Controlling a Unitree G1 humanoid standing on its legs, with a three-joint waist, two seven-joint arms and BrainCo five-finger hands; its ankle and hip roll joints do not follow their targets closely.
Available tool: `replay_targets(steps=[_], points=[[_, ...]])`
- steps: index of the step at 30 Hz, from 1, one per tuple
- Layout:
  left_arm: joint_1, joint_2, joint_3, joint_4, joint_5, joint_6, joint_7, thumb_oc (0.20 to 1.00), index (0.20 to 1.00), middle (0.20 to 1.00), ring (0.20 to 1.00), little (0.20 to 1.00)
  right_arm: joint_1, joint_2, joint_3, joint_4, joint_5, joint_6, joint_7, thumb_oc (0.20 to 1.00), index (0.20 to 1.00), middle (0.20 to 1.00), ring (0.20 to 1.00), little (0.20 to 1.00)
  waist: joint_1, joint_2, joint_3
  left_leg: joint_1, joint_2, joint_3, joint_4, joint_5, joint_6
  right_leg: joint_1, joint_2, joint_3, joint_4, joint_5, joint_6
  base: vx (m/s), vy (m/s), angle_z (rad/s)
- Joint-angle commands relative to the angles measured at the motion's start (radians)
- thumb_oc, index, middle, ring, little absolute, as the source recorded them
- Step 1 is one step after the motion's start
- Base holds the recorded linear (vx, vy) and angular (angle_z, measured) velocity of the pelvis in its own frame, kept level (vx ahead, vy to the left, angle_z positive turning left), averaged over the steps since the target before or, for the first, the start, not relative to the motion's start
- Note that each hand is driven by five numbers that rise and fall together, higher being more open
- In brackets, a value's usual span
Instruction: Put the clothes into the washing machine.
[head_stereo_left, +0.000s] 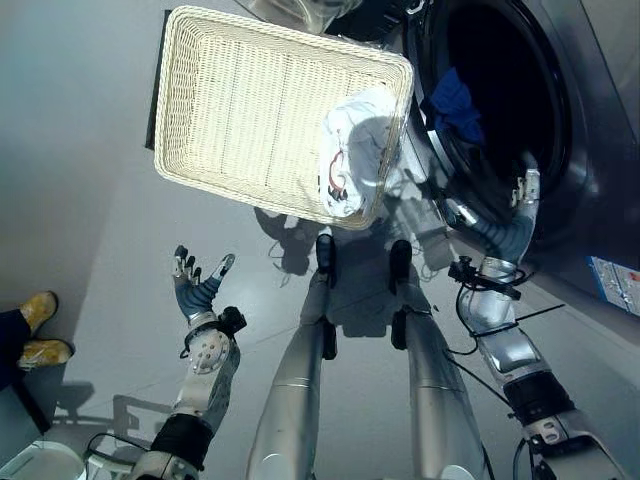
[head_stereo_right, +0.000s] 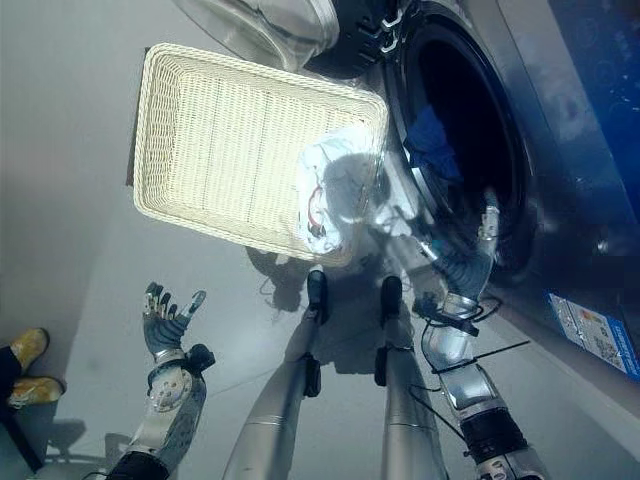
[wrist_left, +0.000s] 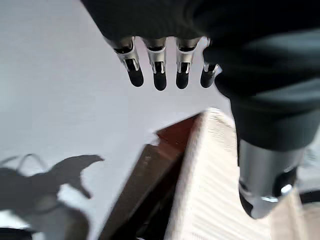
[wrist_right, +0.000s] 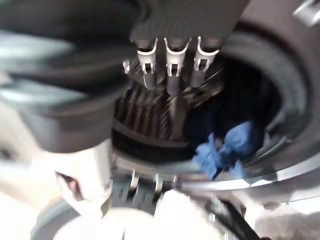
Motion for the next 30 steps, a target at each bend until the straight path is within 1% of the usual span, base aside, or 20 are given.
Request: replay_targets(steps=[1, 2, 3, 4, 5, 6, 7, 8, 9, 10, 11, 12, 13, 16, 17, 18, 20, 22, 26, 30], points=[[0.024, 0.043, 0.055, 0.054, -0.088, 0.014, -0.065, 1.000, 1.000, 1.000, 1.000, 1.000, -0.066, -0.081, 0.013, -0.036, -0.207, 0.088, 0.040, 1.000, 1.000, 1.000, 1.000, 1.000, 0.035, -0.011, -0.015, 0.017, -0.060, 0.039, 0.056, -0.073, -0.001, 0.048, 0.027, -0.022, -0.115, 0.109, 0.067, 0.00, -0.054, 0.20], [0.014, 0.048, 0.051, 0.093, -0.108, 0.024, -0.092, 1.000, 1.000, 1.000, 1.000, 1.000, -0.121, -0.121, 0.046, -0.010, -0.250, 0.171, 0.075, 1.000, 1.000, 1.000, 1.000, 1.000, 0.044, -0.012, -0.015, 0.017, -0.060, 0.034, 0.059, -0.072, -0.004, 0.051, 0.026, -0.030, -0.112, 0.105, 0.067, 0.00, -0.058, 0.21], [0.012, 0.050, 0.050, 0.107, -0.108, 0.029, -0.103, 1.000, 1.000, 1.000, 1.000, 1.000, -0.143, -0.138, 0.060, 0.002, -0.254, 0.191, 0.091, 1.000, 1.000, 1.000, 1.000, 1.000, 0.049, -0.013, -0.015, 0.017, -0.060, 0.032, 0.058, -0.071, -0.004, 0.052, 0.026, -0.033, -0.112, 0.105, 0.066, 0.00, -0.051, 0.24], [0.004, 0.054, 0.045, 0.126, -0.107, 0.032, -0.110, 1.000, 1.000, 1.000, 1.000, 1.000, -0.176, -0.159, 0.081, 0.017, -0.252, 0.224, 0.121, 1.000, 1.000, 1.000, 1.000, 1.000, 0.055, -0.013, -0.015, 0.015, -0.061, 0.029, 0.060, -0.071, -0.005, 0.052, 0.026, -0.038, -0.108, 0.101, 0.065, 0.00, -0.030, 0.19], [0.002, 0.055, 0.043, 0.133, -0.107, 0.032, -0.114, 1.000, 1.000, 1.000, 1.000, 1.000, -0.187, -0.166, 0.087, 0.024, -0.254, 0.239, 0.131, 1.000, 1.000, 1.000, 1.000, 1.000, 0.056, -0.014, -0.015, 0.014, -0.061, 0.028, 0.062, -0.071, -0.005, 0.051, 0.026, -0.040, -0.106, 0.100, 0.065, 0.01, -0.049, 0.17], [-0.008, 0.064, 0.033, 0.162, -0.107, 0.042, -0.134, 1.000, 1.000, 1.000, 1.000, 1.000, -0.247, -0.200, 0.127, 0.066, -0.288, 0.308, 0.169, 1.000, 1.000, 1.000, 1.000, 1.000, 0.069, -0.016, -0.015, 0.011, -0.061, 0.021, 0.066, -0.069, -0.007, 0.051, 0.026, -0.048, -0.099, 0.096, 0.063, 0.01, -0.060, 0.17], [-0.018, 0.072, 0.022, 0.181, -0.105, 0.050, -0.144, 1.000, 1.000, 1.000, 1.000, 1.000, -0.310, -0.231, 0.166, 0.106, -0.300, 0.360, 0.220, 1.000, 1.000, 1.000, 1.000, 1.000, 0.080, -0.016, -0.015, 0.007, -0.062, 0.014, 0.070, -0.066, -0.008, 0.050, 0.026, -0.057, -0.091, 0.090, 0.061, 0.02, -0.068, 0.18], [-0.022, 0.077, 0.015, 0.188, -0.099, 0.053, -0.145, 1.000, 1.000, 1.000, 1.000, 1.000, -0.337, -0.243, 0.183, 0.123, -0.314, 0.383, 0.239, 1.000, 1.000, 1.000, 1.000, 1.000, 0.085, -0.016, -0.015, 0.005, -0.062, 0.011, 0.070, -0.065, -0.009, 0.049, 0.026, -0.061, -0.088, 0.088, 0.060, 0.01, -0.039, 0.18], [-0.024, 0.078, 0.013, 0.190, -0.098, 0.053, -0.146, 1.000, 1.000, 1.000, 1.000, 1.000, -0.347, -0.247, 0.191, 0.131, -0.314, 0.391, 0.243, 1.000, 1.000, 1.000, 1.000, 1.000, 0.086, -0.016, -0.015, 0.004, -0.062, 0.010, 0.070, -0.064, -0.009, 0.049, 0.026, -0.062, -0.087, 0.088, 0.060, 0.02, -0.036, 0.20], [-0.031, 0.085, 0.000, 0.198, -0.096, 0.061, -0.151, 1.000, 1.000, 1.000, 1.000, 1.000, -0.395, -0.268, 0.232, 0.163, -0.312, 0.421, 0.262, 1.000, 1.000, 1.000, 1.000, 1.000, 0.096, -0.014, -0.015, 0.001, -0.061, 0.005, 0.068, -0.060, -0.010, 0.047, 0.027, -0.069, -0.081, 0.084, 0.058, 0.02, -0.035, 0.20], [-0.037, 0.089, -0.008, 0.201, -0.095, 0.068, -0.152, 1.000, 1.000, 1.000, 1.000, 1.000, -0.423, -0.278, 0.257, 0.182, -0.325, 0.457, 0.302, 1.000, 1.000, 1.000, 1.000, 1.000, 0.102, -0.014, -0.015, -0.003, -0.063, 0.001, 0.069, -0.058, -0.010, 0.045, 0.027, -0.074, -0.078, 0.082, 0.057, 0.02, -0.041, 0.20], [-0.040, 0.093, -0.016, 0.204, -0.095, 0.068, -0.153, 1.000, 1.000, 1.000, 1.000, 1.000, -0.447, -0.291, 0.281, 0.200, -0.313, 0.471, 0.312, 1.000, 1.000, 1.000, 1.000, 1.000, 0.107, -0.014, -0.015, -0.004, -0.061, -0.001, 0.065, -0.054, -0.011, 0.044, 0.028, -0.076, -0.076, 0.080, 0.056, 0.04, -0.058, 0.15], [-0.050, 0.104, -0.036, 0.208, -0.098, 0.073, -0.163, 1.000, 1.000, 1.000, 1.000, 1.000, -0.525, -0.312, 0.340, 0.261, -0.297, 0.530, 0.367, 1.000, 1.000, 1.000, 1.000, 1.000, 0.122, -0.011, -0.015, -0.012, -0.061, -0.009, 0.060, -0.046, -0.013, 0.038, 0.029, -0.086, -0.070, 0.076, 0.053, 0.03, -0.055, 0.12], [-0.053, 0.112, -0.048, 0.206, -0.100, 0.073, -0.173, 1.000, 1.000, 1.000, 1.000, 1.000, -0.576, -0.325, 0.389, 0.306, -0.293, 0.576, 0.399, 1.000, 1.000, 1.000, 1.000, 1.000, 0.134, -0.009, -0.015, -0.019, -0.060, -0.015, 0.054, -0.041, -0.014, 0.032, 0.028, -0.097, -0.066, 0.075, 0.053, 0.03, -0.055, 0.18], [-0.054, 0.116, -0.055, 0.200, -0.100, 0.077, -0.177, 1.000, 1.000, 1.000, 1.000, 1.000, -0.619, -0.334, 0.423, 0.343, -0.281, 0.605, 0.421, 1.000, 1.000, 1.000, 1.000, 1.000, 0.145, -0.008, -0.015, -0.024, -0.058, -0.019, 0.050, -0.038, -0.014, 0.029, 0.027, -0.105, -0.064, 0.073, 0.052, 0.05, -0.087, 0.33], [-0.062, 0.131, -0.070, 0.193, -0.101, 0.086, -0.188, 1.000, 1.000, 1.000, 1.000, 1.000, -0.686, -0.333, 0.474, 0.425, -0.276, 0.676, 0.487, 1.000, 1.000, 1.000, 1.000, 1.000, 0.163, -0.007, -0.015, -0.036, -0.057, -0.025, 0.052, -0.036, -0.017, 0.019, 0.025, -0.120, -0.057, 0.069, 0.052, 0.07, -0.109, 0.26], [-0.066, 0.142, -0.080, 0.188, -0.102, 0.088, -0.203, 1.000, 1.000, 1.000, 1.000, 1.000, -0.748, -0.327, 0.530, 0.523, -0.257, 0.721, 0.537, 1.000, 1.000, 1.000, 1.000, 1.000, 0.181, -0.007, -0.015, -0.049, -0.058, -0.037, 0.058, -0.038, -0.016, 0.010, 0.020, -0.136, -0.053, 0.068, 0.052, 0.06, -0.096, 0.23], [-0.069, 0.146, -0.086, 0.183, -0.100, 0.091, -0.207, 1.000, 1.000, 1.000, 1.000, 1.000, -0.770, -0.319, 0.545, 0.566, -0.259, 0.732, 0.551, 1.000, 1.000, 1.000, 1.000, 1.000, 0.190, -0.006, -0.015, -0.054, -0.057, -0.041, 0.056, -0.037, -0.016, 0.007, 0.017, -0.143, -0.053, 0.068, 0.053, 0.03, -0.052, 0.28], [-0.079, 0.156, -0.111, 0.165, -0.089, 0.095, -0.223, 1.000, 1.000, 1.000, 1.000, 1.000, -0.863, -0.288, 0.596, 0.746, -0.275, 0.762, 0.638, 1.000, 1.000, 1.000, 1.000, 1.000, 0.224, 0.006, -0.015, -0.076, -0.058, -0.059, 0.057, -0.031, -0.015, -0.009, 0.007, -0.167, -0.045, 0.066, 0.050, 0.04, -0.053, 0.19], [-0.081, 0.161, -0.132, 0.140, -0.081, 0.101, -0.221, 1.000, 1.000, 1.000, 1.000, 1.000, -0.899, -0.267, 0.598, 0.828, -0.232, 0.774, 0.650, 1.000, 1.000, 1.000, 1.000, 1.000, 0.242, 0.018, -0.015, -0.092, -0.059, -0.071, 0.058, -0.029, -0.015, -0.024, 0.002, -0.173, -0.039, 0.064, 0.048, 0.03, -0.030, 0.10]])
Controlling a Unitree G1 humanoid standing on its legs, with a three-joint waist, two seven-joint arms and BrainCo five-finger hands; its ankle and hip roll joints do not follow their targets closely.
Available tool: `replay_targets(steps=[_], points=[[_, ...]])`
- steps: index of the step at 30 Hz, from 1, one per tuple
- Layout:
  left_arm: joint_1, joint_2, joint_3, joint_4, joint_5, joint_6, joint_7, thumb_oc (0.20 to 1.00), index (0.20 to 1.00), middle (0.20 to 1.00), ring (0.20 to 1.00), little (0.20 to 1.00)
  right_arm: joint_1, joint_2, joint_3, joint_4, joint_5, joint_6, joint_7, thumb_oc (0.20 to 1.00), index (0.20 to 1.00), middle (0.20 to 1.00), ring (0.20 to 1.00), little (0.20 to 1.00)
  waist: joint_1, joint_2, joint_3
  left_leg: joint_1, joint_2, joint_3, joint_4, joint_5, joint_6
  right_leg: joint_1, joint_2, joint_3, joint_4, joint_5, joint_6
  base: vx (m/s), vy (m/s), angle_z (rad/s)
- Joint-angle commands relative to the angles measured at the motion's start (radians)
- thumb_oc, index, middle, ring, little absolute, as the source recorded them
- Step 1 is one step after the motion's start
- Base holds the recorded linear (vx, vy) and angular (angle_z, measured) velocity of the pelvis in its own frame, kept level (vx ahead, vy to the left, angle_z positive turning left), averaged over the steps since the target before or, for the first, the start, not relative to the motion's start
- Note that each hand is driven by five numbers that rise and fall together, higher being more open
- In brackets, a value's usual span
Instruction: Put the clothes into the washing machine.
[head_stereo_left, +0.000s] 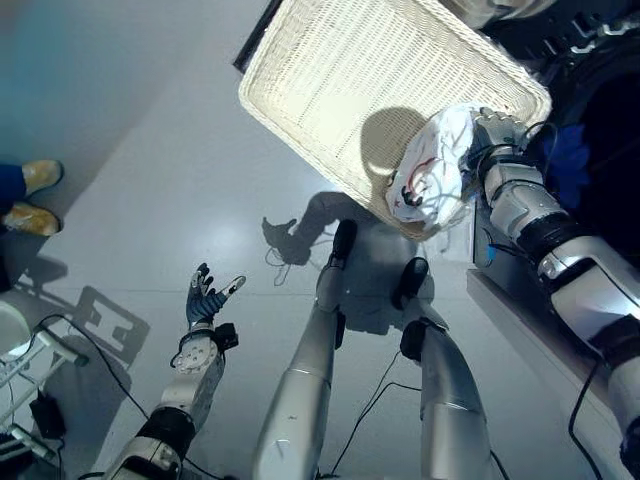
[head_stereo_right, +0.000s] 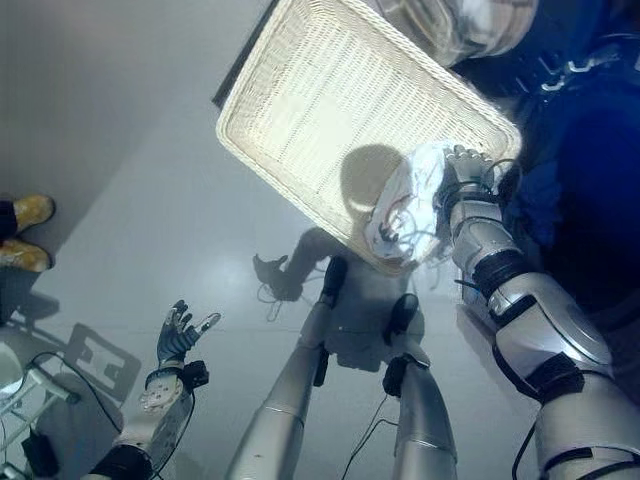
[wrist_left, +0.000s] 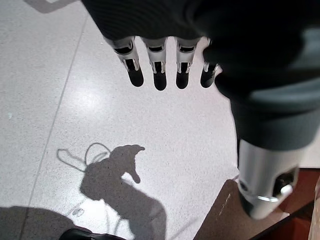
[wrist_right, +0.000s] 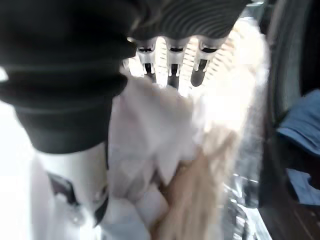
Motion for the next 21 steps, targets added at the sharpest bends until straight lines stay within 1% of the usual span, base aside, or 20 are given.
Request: replay_targets(steps=[1, 3, 5, 7, 9, 12, 13, 14, 15, 16, 17, 20, 21], points=[[-0.015, 0.012, -0.013, -0.022, 0.010, -0.007, 0.000, 1.000, 1.000, 1.000, 1.000, 1.000, -0.013, -0.028, 0.034, 0.041, 0.036, 0.023, 0.035, 1.000, 1.000, 1.000, 1.000, 1.000, 0.027, 0.040, -0.013, -0.034, -0.063, 0.129, 0.060, -0.064, 0.042, -0.043, 0.010, -0.004, -0.113, 0.171, 0.079, 0.02, -0.027, 0.04], [-0.010, 0.016, -0.017, -0.042, 0.014, 0.000, -0.005, 1.000, 1.000, 1.000, 1.000, 1.000, -0.023, -0.015, 0.024, 0.090, 0.036, 0.047, 0.089, 1.000, 1.000, 1.000, 1.000, 1.000, 0.037, 0.049, -0.013, -0.041, -0.065, 0.123, 0.061, -0.063, 0.041, -0.050, 0.007, -0.008, -0.112, 0.170, 0.079, 0.01, -0.016, 0.01], [-0.010, 0.017, -0.023, -0.055, 0.024, 0.004, -0.008, 1.000, 1.000, 1.000, 1.000, 1.000, -0.028, -0.008, 0.023, 0.120, 0.042, 0.054, 0.118, 1.000, 1.000, 1.000, 1.000, 1.000, 0.044, 0.056, -0.013, -0.050, -0.066, 0.117, 0.059, -0.060, 0.041, -0.060, 0.002, -0.012, -0.111, 0.172, 0.079, 0.00, 0.000, 0.00], [-0.012, 0.021, -0.037, -0.083, 0.023, 0.013, -0.009, 1.000, 1.000, 1.000, 1.000, 1.000, -0.042, 0.000, 0.017, 0.142, 0.056, 0.072, 0.131, 1.000, 1.000, 1.000, 1.000, 1.000, 0.051, 0.066, -0.013, -0.064, -0.068, 0.109, 0.061, -0.058, 0.041, -0.075, 0.000, -0.010, -0.110, 0.174, 0.078, 0.00, 0.000, 0.00], [-0.010, 0.018, -0.042, -0.089, 0.028, 0.009, -0.013, 1.000, 1.000, 1.000, 1.000, 1.000, -0.047, 0.004, 0.015, 0.151, 0.053, 0.084, 0.148, 1.000, 1.000, 1.000, 1.000, 1.000, 0.054, 0.071, -0.013, -0.070, -0.069, 0.105, 0.062, -0.057, 0.042, -0.080, -0.001, -0.009, -0.111, 0.175, 0.078, 0.00, -0.009, 0.02], [-0.006, 0.019, -0.045, -0.104, 0.029, 0.011, -0.016, 1.000, 1.000, 1.000, 1.000, 1.000, -0.049, 0.007, 0.014, 0.157, 0.060, 0.091, 0.172, 1.000, 1.000, 1.000, 1.000, 1.000, 0.056, 0.075, -0.013, -0.077, -0.071, 0.101, 0.062, -0.055, 0.041, -0.087, 0.000, -0.007, -0.113, 0.177, 0.078, 0.00, -0.016, 0.01], [-0.005, 0.022, -0.058, -0.129, 0.030, 0.020, -0.015, 1.000, 1.000, 1.000, 1.000, 1.000, -0.050, 0.019, 0.006, 0.168, 0.090, 0.079, 0.198, 1.000, 1.000, 1.000, 1.000, 1.000, 0.062, 0.081, -0.013, -0.086, -0.072, 0.095, 0.063, -0.053, 0.042, -0.095, -0.003, -0.008, -0.117, 0.180, 0.078, 0.01, -0.058, 0.02], [-0.005, 0.024, -0.064, -0.137, 0.032, 0.024, -0.018, 1.000, 1.000, 1.000, 1.000, 1.000, -0.048, 0.023, 0.001, 0.168, 0.128, 0.059, 0.207, 0.511, 0.511, 0.511, 0.511, 0.511, 0.063, 0.084, -0.013, -0.090, -0.073, 0.094, 0.064, -0.054, 0.042, -0.100, -0.004, -0.009, -0.116, 0.181, 0.078, 0.01, -0.061, 0.03], [-0.005, 0.025, -0.066, -0.141, 0.033, 0.027, -0.020, 1.000, 1.000, 1.000, 1.000, 1.000, -0.047, 0.026, -0.003, 0.166, 0.149, 0.048, 0.207, 0.200, 0.200, 0.200, 0.200, 0.200, 0.064, 0.084, -0.013, -0.092, -0.073, 0.093, 0.065, -0.053, 0.042, -0.101, -0.005, -0.009, -0.115, 0.181, 0.077, 0.00, 0.000, 0.00], [-0.005, 0.026, -0.066, -0.144, 0.033, 0.029, -0.020, 1.000, 1.000, 1.000, 1.000, 1.000, -0.047, 0.028, -0.006, 0.163, 0.163, 0.040, 0.204, 0.200, 0.200, 0.200, 0.200, 0.200, 0.064, 0.085, -0.013, -0.092, -0.073, 0.093, 0.065, -0.053, 0.042, -0.102, -0.005, -0.009, -0.114, 0.181, 0.077, 0.01, -0.037, 0.01], [-0.003, 0.028, -0.071, -0.155, 0.034, 0.035, -0.022, 1.000, 1.000, 1.000, 1.000, 1.000, -0.040, 0.037, -0.024, 0.143, 0.240, 0.009, 0.189, 0.200, 0.200, 0.200, 0.200, 0.200, 0.064, 0.084, -0.013, -0.095, -0.070, 0.092, 0.067, -0.054, 0.040, -0.105, -0.005, -0.009, -0.111, 0.179, 0.076, 0.01, -0.042, 0.01], [-0.001, 0.028, -0.070, -0.156, 0.034, 0.038, -0.024, 1.000, 1.000, 1.000, 1.000, 1.000, -0.025, 0.046, -0.054, 0.111, 0.311, -0.033, 0.166, 0.200, 0.200, 0.200, 0.200, 0.200, 0.058, 0.077, -0.013, -0.092, -0.068, 0.094, 0.064, -0.055, 0.038, -0.104, 0.001, -0.007, -0.114, 0.180, 0.075, 0.00, -0.037, 0.00], [0.000, 0.027, -0.068, -0.156, 0.036, 0.038, -0.024, 1.000, 1.000, 1.000, 1.000, 1.000, -0.016, 0.047, -0.066, 0.090, 0.354, -0.057, 0.148, 0.200, 0.200, 0.200, 0.200, 0.200, 0.054, 0.072, -0.013, -0.089, -0.065, 0.096, 0.061, -0.055, 0.037, -0.102, 0.004, -0.006, -0.116, 0.181, 0.075, -0.01, -0.032, -0.01]])
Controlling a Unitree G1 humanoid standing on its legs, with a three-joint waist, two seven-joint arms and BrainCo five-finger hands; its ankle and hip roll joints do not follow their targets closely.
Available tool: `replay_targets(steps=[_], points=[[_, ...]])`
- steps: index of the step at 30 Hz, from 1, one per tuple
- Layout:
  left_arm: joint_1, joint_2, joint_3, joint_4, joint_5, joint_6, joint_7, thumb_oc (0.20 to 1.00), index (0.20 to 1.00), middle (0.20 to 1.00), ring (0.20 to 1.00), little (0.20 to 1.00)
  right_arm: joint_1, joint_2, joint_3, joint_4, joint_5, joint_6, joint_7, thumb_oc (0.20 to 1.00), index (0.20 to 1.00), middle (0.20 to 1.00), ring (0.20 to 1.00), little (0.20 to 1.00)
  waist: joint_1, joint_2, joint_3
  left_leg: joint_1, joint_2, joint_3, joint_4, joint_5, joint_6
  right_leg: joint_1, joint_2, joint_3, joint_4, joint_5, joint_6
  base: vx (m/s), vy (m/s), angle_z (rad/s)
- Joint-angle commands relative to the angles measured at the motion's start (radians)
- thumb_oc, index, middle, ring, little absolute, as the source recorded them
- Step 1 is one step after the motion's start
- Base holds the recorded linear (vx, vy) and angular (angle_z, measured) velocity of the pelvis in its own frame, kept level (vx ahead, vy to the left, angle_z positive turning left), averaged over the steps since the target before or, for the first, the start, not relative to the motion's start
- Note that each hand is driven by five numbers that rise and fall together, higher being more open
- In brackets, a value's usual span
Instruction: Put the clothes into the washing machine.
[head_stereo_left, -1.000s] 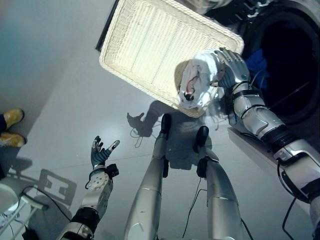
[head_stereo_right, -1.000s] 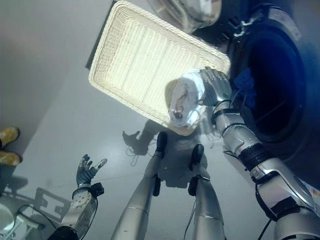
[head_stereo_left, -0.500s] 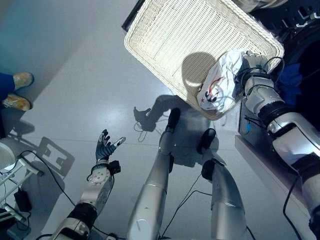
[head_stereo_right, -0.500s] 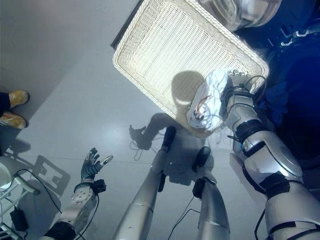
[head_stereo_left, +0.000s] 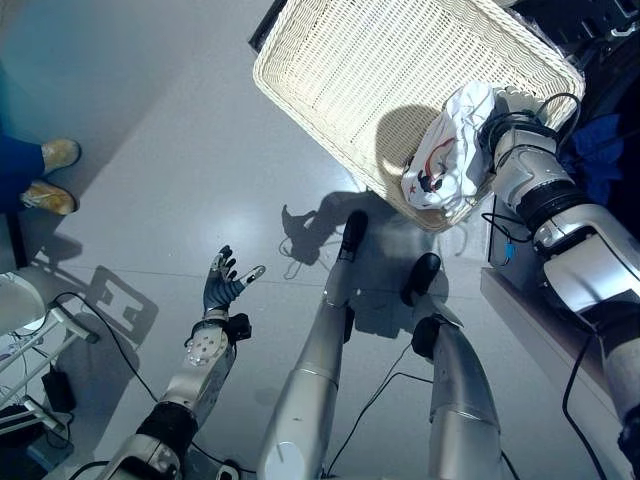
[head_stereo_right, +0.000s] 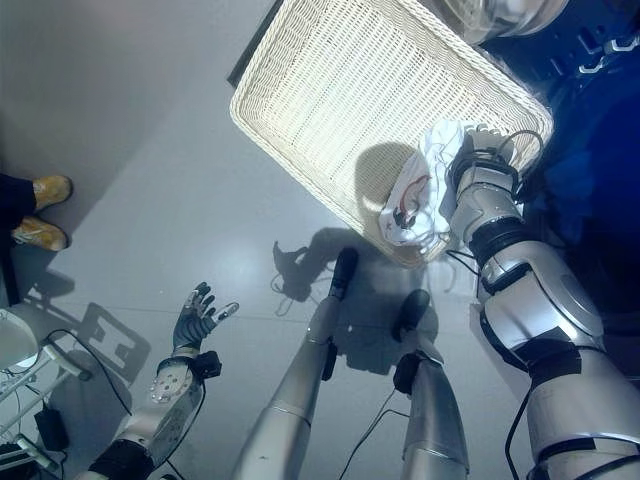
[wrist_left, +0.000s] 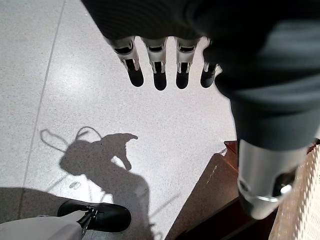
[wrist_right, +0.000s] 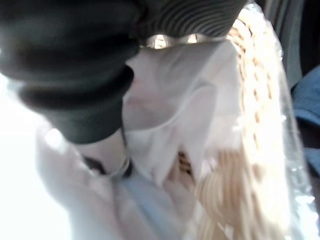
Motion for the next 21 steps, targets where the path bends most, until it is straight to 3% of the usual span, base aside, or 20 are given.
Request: replay_targets(steps=[1, 6, 7, 9, 10, 11, 14, 18, 19, 21], points=[[-0.006, 0.014, -0.016, 0.008, 0.016, -0.007, 0.002, 1.000, 1.000, 1.000, 1.000, 1.000, 0.145, 0.033, 0.005, -0.013, 0.216, -0.108, 0.047, 0.200, 0.200, 0.200, 0.200, 0.200, 0.025, 0.013, 0.025, 0.009, -0.080, 0.112, 0.030, -0.058, 0.051, -0.001, 0.002, 0.010, -0.181, 0.191, 0.096, 0.00, 0.000, 0.00], [0.007, 0.016, -0.005, 0.013, 0.011, -0.018, 0.001, 1.000, 1.000, 1.000, 1.000, 1.000, 0.192, 0.024, -0.054, -0.139, 0.386, -0.150, -0.010, 0.200, 0.200, 0.200, 0.200, 0.200, 0.006, -0.005, 0.025, 0.018, -0.073, 0.119, 0.032, -0.063, 0.049, 0.006, 0.011, 0.018, -0.180, 0.190, 0.093, 0.00, -0.014, 0.02], [0.032, 0.013, -0.004, 0.012, 0.011, -0.022, 0.008, 1.000, 1.000, 1.000, 1.000, 1.000, 0.254, 0.024, -0.100, -0.230, 0.527, -0.211, -0.080, 0.200, 0.200, 0.200, 0.200, 0.200, -0.008, -0.016, 0.025, 0.065, -0.070, 0.121, 0.031, -0.095, 0.045, 0.040, 0.017, 0.039, -0.163, 0.156, 0.102, -0.03, -0.020, 0.05], [0.027, 0.007, 0.018, 0.016, 0.011, -0.023, 0.020, 1.000, 1.000, 1.000, 1.000, 1.000, 0.318, 0.029, -0.200, -0.377, 0.733, -0.328, -0.152, 0.200, 0.200, 0.200, 0.200, 0.200, -0.030, -0.029, 0.025, 0.045, -0.063, 0.130, 0.041, -0.077, 0.049, 0.021, 0.025, 0.036, -0.160, 0.178, 0.089, -0.06, -0.003, 0.06], [0.028, 0.006, 0.018, 0.018, 0.012, -0.024, 0.021, 1.000, 1.000, 1.000, 1.000, 1.000, 0.326, 0.031, -0.209, -0.388, 0.745, -0.332, -0.148, 0.200, 0.200, 0.200, 0.200, 0.200, -0.032, -0.031, 0.025, 0.047, -0.062, 0.131, 0.041, -0.079, 0.049, 0.022, 0.026, 0.037, -0.158, 0.177, 0.088, -0.03, -0.002, 0.05], [0.031, 0.000, 0.022, 0.030, 0.011, -0.032, 0.025, 1.000, 1.000, 1.000, 1.000, 1.000, 0.363, 0.045, -0.256, -0.434, 0.840, -0.399, -0.159, 0.200, 0.200, 0.200, 0.200, 0.200, -0.041, -0.036, 0.025, 0.054, -0.060, 0.137, 0.045, -0.083, 0.049, 0.028, 0.028, 0.040, -0.154, 0.174, 0.088, -0.04, 0.004, 0.04], [0.031, -0.030, 0.032, 0.079, 0.017, -0.055, 0.038, 1.000, 1.000, 1.000, 1.000, 1.000, 0.487, 0.130, -0.414, -0.563, 1.141, -0.554, -0.090, 0.200, 0.200, 0.200, 0.200, 0.200, -0.073, -0.051, 0.025, 0.082, -0.056, 0.153, 0.056, -0.098, 0.049, 0.046, 0.037, 0.057, -0.145, 0.169, 0.087, -0.05, 0.016, -0.04], [0.028, -0.055, 0.030, 0.114, 0.022, -0.076, 0.051, 1.000, 1.000, 1.000, 1.000, 1.000, 0.551, 0.183, -0.482, -0.632, 1.278, -0.608, -0.024, 0.200, 0.200, 0.200, 0.200, 0.200, -0.095, -0.055, 0.025, 0.104, -0.055, 0.170, 0.055, -0.104, 0.051, 0.061, 0.040, 0.068, -0.151, 0.174, 0.089, -0.05, 0.034, -0.25], [0.018, -0.077, 0.026, 0.144, 0.023, -0.090, 0.067, 1.000, 1.000, 1.000, 1.000, 1.000, 0.583, 0.218, -0.532, -0.674, 1.418, -0.644, 0.027, 0.200, 0.200, 0.200, 0.200, 0.200, -0.115, -0.054, 0.025, 0.122, -0.054, 0.186, 0.056, -0.110, 0.052, 0.072, 0.041, 0.078, -0.160, 0.179, 0.090, -0.08, 0.054, -0.18], [0.016, -0.083, 0.023, 0.152, 0.022, -0.095, 0.073, 1.000, 1.000, 1.000, 1.000, 1.000, 0.591, 0.226, -0.548, -0.685, 1.458, -0.661, 0.038, 0.200, 0.200, 0.200, 0.200, 0.200, -0.121, -0.054, 0.025, 0.127, -0.054, 0.192, 0.057, -0.112, 0.052, 0.076, 0.041, 0.082, -0.162, 0.180, 0.091, -0.06, 0.040, -0.19]])
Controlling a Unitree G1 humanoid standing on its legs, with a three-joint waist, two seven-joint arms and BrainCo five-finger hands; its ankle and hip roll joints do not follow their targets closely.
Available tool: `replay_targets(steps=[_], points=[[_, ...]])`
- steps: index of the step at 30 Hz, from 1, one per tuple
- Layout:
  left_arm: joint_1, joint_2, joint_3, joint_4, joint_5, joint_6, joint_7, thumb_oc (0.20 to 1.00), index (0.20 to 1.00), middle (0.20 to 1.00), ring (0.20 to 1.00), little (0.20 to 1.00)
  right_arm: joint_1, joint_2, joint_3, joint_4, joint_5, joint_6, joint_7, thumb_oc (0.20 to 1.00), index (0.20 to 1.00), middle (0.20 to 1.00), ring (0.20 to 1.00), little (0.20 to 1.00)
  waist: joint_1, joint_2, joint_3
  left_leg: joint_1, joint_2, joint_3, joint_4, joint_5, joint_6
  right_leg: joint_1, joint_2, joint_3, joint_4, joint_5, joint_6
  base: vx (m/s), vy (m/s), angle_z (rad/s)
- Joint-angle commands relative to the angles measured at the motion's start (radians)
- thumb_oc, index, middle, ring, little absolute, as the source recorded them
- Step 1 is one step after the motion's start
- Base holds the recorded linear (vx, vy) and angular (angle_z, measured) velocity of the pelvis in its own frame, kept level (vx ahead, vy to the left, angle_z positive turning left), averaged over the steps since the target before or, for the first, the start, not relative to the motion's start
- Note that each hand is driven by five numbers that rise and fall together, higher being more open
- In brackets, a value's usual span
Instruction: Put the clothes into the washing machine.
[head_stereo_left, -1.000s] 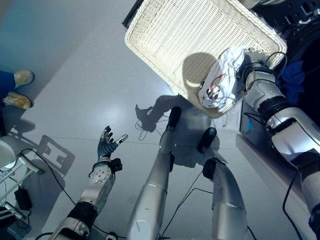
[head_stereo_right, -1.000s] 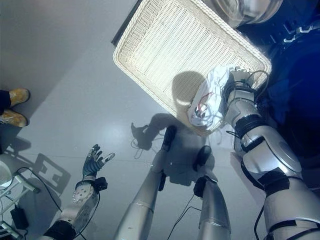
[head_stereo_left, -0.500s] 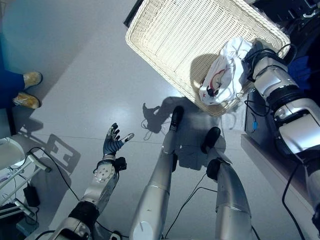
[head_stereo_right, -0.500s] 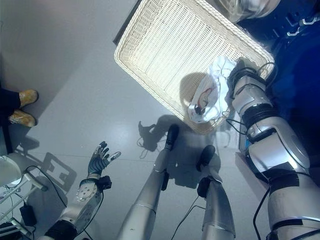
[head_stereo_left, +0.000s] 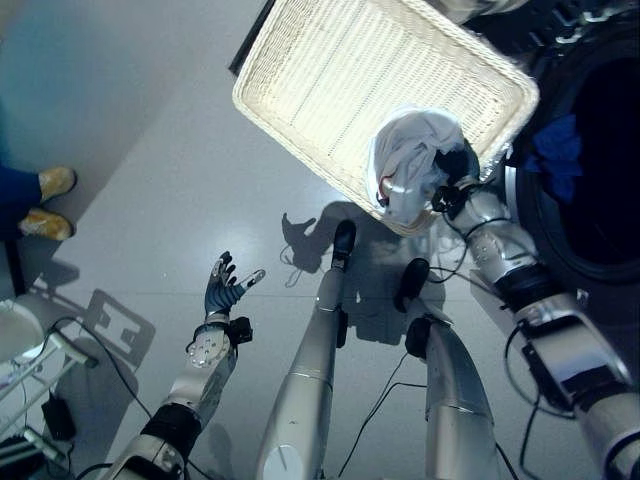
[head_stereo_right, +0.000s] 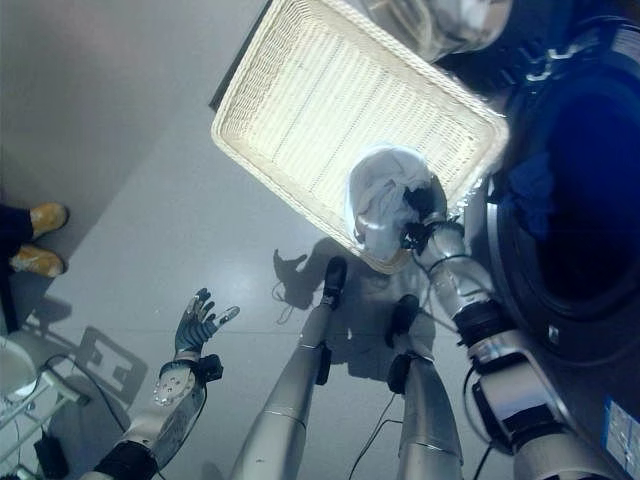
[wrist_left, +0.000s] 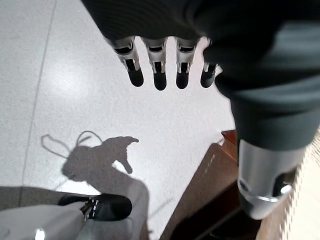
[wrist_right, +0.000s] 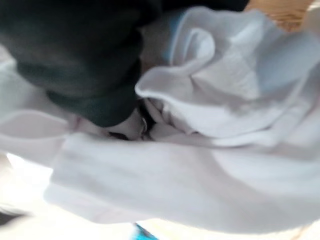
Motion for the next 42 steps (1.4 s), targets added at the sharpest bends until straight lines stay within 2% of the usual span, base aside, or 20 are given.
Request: replay_targets(steps=[1, 5, 6, 8, 12, 13, 15, 17, 18, 19, 20, 21, 24, 25, 26, 27, 31, 35, 39, 42], points=[[0.015, -0.038, 0.007, 0.050, 0.020, -0.065, 0.053, 1.000, 1.000, 1.000, 1.000, 1.000, -0.001, 0.003, -0.113, -0.147, 0.278, -0.146, 0.124, 0.200, 0.200, 0.200, 0.200, 0.200, 0.002, -0.027, 0.011, 0.070, -0.069, 0.105, 0.031, -0.109, 0.051, 0.048, 0.022, 0.020, -0.190, 0.193, 0.104, -0.04, 0.031, -0.35], [0.004, -0.054, -0.005, 0.091, 0.014, -0.086, 0.066, 1.000, 1.000, 1.000, 1.000, 1.000, 0.014, 0.022, -0.185, -0.145, 0.482, -0.187, 0.157, 0.200, 0.200, 0.200, 0.200, 0.200, -0.023, -0.021, 0.011, 0.095, -0.069, 0.123, 0.036, -0.120, 0.051, 0.067, 0.025, 0.038, -0.194, 0.192, 0.104, -0.05, 0.016, -0.24], [0.000, -0.057, -0.013, 0.102, 0.011, -0.090, 0.073, 1.000, 1.000, 1.000, 1.000, 1.000, 0.010, 0.014, -0.227, -0.118, 0.590, -0.226, 0.148, 0.200, 0.200, 0.200, 0.200, 0.200, -0.031, -0.017, 0.011, 0.107, -0.070, 0.129, 0.039, -0.126, 0.051, 0.078, 0.026, 0.046, -0.196, 0.191, 0.103, -0.06, -0.018, -0.26], [-0.001, -0.058, -0.016, 0.110, 0.009, -0.094, 0.072, 1.000, 1.000, 1.000, 1.000, 1.000, 0.004, 0.005, -0.254, -0.097, 0.645, -0.258, 0.137, 0.200, 0.200, 0.200, 0.200, 0.200, -0.034, -0.013, 0.011, 0.115, -0.070, 0.133, 0.040, -0.130, 0.051, 0.086, 0.025, 0.049, -0.197, 0.189, 0.103, -0.04, -0.025, -0.19], [0.000, -0.050, -0.033, 0.129, -0.005, -0.102, 0.074, 1.000, 1.000, 1.000, 1.000, 1.000, -0.032, -0.061, -0.320, -0.022, 0.742, -0.421, 0.034, 0.200, 0.200, 0.200, 0.200, 0.200, -0.046, -0.003, 0.011, 0.137, -0.070, 0.143, 0.051, -0.143, 0.048, 0.109, 0.022, 0.057, -0.197, 0.181, 0.099, -0.02, -0.024, -0.06], [0.003, -0.045, -0.039, 0.135, -0.014, -0.106, 0.072, 1.000, 1.000, 1.000, 1.000, 1.000, -0.052, -0.100, -0.347, 0.020, 0.769, -0.488, -0.016, 0.200, 0.200, 0.200, 0.200, 0.200, -0.050, 0.001, 0.011, 0.143, -0.070, 0.146, 0.062, -0.150, 0.046, 0.118, 0.020, 0.060, -0.195, 0.176, 0.097, -0.01, -0.022, -0.06], [0.004, -0.043, -0.043, 0.139, -0.018, -0.109, 0.071, 1.000, 1.000, 1.000, 1.000, 1.000, -0.066, -0.124, -0.368, 0.048, 0.793, -0.548, -0.045, 0.200, 0.200, 0.200, 0.200, 0.200, -0.052, 0.003, 0.011, 0.144, -0.070, 0.148, 0.070, -0.154, 0.045, 0.120, 0.020, 0.061, -0.193, 0.174, 0.095, -0.01, -0.028, -0.12], [0.005, -0.027, -0.049, 0.139, -0.028, -0.105, 0.066, 1.000, 1.000, 1.000, 1.000, 1.000, -0.087, -0.180, -0.408, 0.104, 0.839, -0.680, -0.152, 0.200, 0.200, 0.200, 0.200, 0.200, -0.057, 0.005, 0.011, 0.141, -0.070, 0.152, 0.086, -0.162, 0.042, 0.124, 0.018, 0.059, -0.190, 0.170, 0.092, -0.01, -0.046, -0.13], [0.005, -0.026, -0.050, 0.138, -0.030, -0.104, 0.066, 1.000, 1.000, 1.000, 1.000, 1.000, -0.088, -0.188, -0.415, 0.113, 0.846, -0.694, -0.162, 0.200, 0.200, 0.200, 0.200, 0.200, -0.057, 0.005, 0.011, 0.141, -0.070, 0.153, 0.088, -0.163, 0.041, 0.124, 0.018, 0.059, -0.190, 0.170, 0.091, 0.01, -0.071, 0.02], [0.007, -0.019, -0.054, 0.136, -0.032, -0.101, 0.066, 1.000, 1.000, 1.000, 1.000, 1.000, -0.091, -0.224, -0.442, 0.162, 0.889, -0.782, -0.226, 0.200, 0.200, 0.200, 0.200, 0.200, -0.059, 0.005, 0.011, 0.139, -0.069, 0.152, 0.092, -0.165, 0.042, 0.126, 0.019, 0.058, -0.189, 0.168, 0.090, 0.01, -0.058, 0.04], [0.008, -0.017, -0.056, 0.134, -0.034, -0.100, 0.066, 1.000, 1.000, 1.000, 1.000, 1.000, -0.092, -0.234, -0.446, 0.174, 0.909, -0.787, -0.224, 0.200, 0.200, 0.200, 0.200, 0.200, -0.059, 0.006, 0.011, 0.138, -0.069, 0.152, 0.093, -0.165, 0.042, 0.127, 0.019, 0.058, -0.189, 0.168, 0.089, 0.03, -0.092, 0.05], [0.010, -0.005, -0.060, 0.123, -0.043, -0.095, 0.063, 1.000, 1.000, 1.000, 1.000, 1.000, -0.093, -0.270, -0.464, 0.210, 0.971, -0.855, -0.284, 0.200, 0.200, 0.200, 0.200, 0.200, -0.059, 0.007, 0.011, 0.135, -0.071, 0.149, 0.097, -0.165, 0.042, 0.127, 0.021, 0.058, -0.189, 0.167, 0.087, 0.03, -0.072, 0.02], [0.015, 0.019, -0.069, 0.095, -0.051, -0.074, 0.066, 1.000, 1.000, 1.000, 1.000, 1.000, -0.086, -0.320, -0.474, 0.243, 0.971, -0.928, -0.420, 0.200, 0.200, 0.200, 0.200, 0.200, -0.059, 0.010, 0.011, 0.126, -0.070, 0.142, 0.094, -0.157, 0.041, 0.121, 0.026, 0.060, -0.184, 0.168, 0.085, 0.03, -0.064, 0.07], [0.017, 0.023, -0.071, 0.089, -0.054, -0.070, 0.066, 1.000, 1.000, 1.000, 1.000, 1.000, -0.085, -0.327, -0.474, 0.245, 0.971, -0.929, -0.439, 0.200, 0.200, 0.200, 0.200, 0.200, -0.059, 0.011, 0.011, 0.124, -0.070, 0.141, 0.094, -0.155, 0.041, 0.119, 0.027, 0.060, -0.183, 0.168, 0.084, 0.04, -0.062, 0.10], [0.019, 0.028, -0.073, 0.079, -0.058, -0.062, 0.067, 1.000, 1.000, 1.000, 1.000, 1.000, -0.084, -0.334, -0.472, 0.241, 0.971, -0.910, -0.460, 0.376, 0.376, 0.376, 0.376, 0.376, -0.058, 0.013, 0.011, 0.119, -0.069, 0.139, 0.092, -0.150, 0.041, 0.114, 0.029, 0.062, -0.182, 0.168, 0.083, 0.01, -0.032, 0.06], [0.016, 0.031, -0.071, 0.074, -0.059, -0.058, 0.065, 1.000, 1.000, 1.000, 1.000, 1.000, -0.086, -0.335, -0.470, 0.239, 0.971, -0.898, -0.462, 1.000, 1.000, 1.000, 1.000, 1.000, -0.057, 0.015, 0.011, 0.109, -0.068, 0.138, 0.089, -0.139, 0.041, 0.105, 0.031, 0.061, -0.184, 0.177, 0.081, 0.04, -0.048, 0.04], [0.020, 0.030, -0.079, 0.068, -0.059, -0.045, 0.048, 1.000, 1.000, 1.000, 1.000, 1.000, -0.100, -0.305, -0.443, 0.208, 0.971, -0.845, -0.476, 1.000, 1.000, 1.000, 1.000, 1.000, -0.049, 0.024, 0.011, 0.120, -0.067, 0.134, 0.059, -0.128, 0.040, 0.112, 0.035, 0.062, -0.186, 0.165, 0.078, 0.03, -0.036, -0.04], [0.013, 0.021, -0.094, 0.068, -0.047, -0.040, 0.039, 1.000, 1.000, 1.000, 1.000, 1.000, -0.106, -0.256, -0.435, 0.172, 0.971, -0.869, -0.495, 1.000, 1.000, 1.000, 1.000, 1.000, -0.042, 0.030, 0.011, 0.113, -0.068, 0.132, 0.051, -0.123, 0.039, 0.105, 0.034, 0.057, -0.186, 0.162, 0.074, 0.01, -0.012, -0.04], [0.012, 0.015, -0.108, 0.065, -0.038, -0.041, 0.040, 1.000, 1.000, 1.000, 1.000, 1.000, -0.107, -0.234, -0.425, 0.182, 0.971, -0.848, -0.477, 1.000, 1.000, 1.000, 1.000, 1.000, -0.037, 0.035, 0.011, 0.110, -0.070, 0.133, 0.050, -0.122, 0.040, 0.104, 0.032, 0.053, -0.177, 0.154, 0.073, 0.00, 0.000, 0.00], [0.009, 0.015, -0.110, 0.067, -0.042, -0.039, 0.034, 1.000, 1.000, 1.000, 1.000, 1.000, -0.112, -0.236, -0.423, 0.217, 0.971, -0.777, -0.457, 1.000, 1.000, 1.000, 1.000, 1.000, -0.036, 0.040, 0.011, 0.105, -0.070, 0.135, 0.053, -0.120, 0.040, 0.099, 0.030, 0.052, -0.173, 0.154, 0.073, 0.00, 0.000, 0.00]])
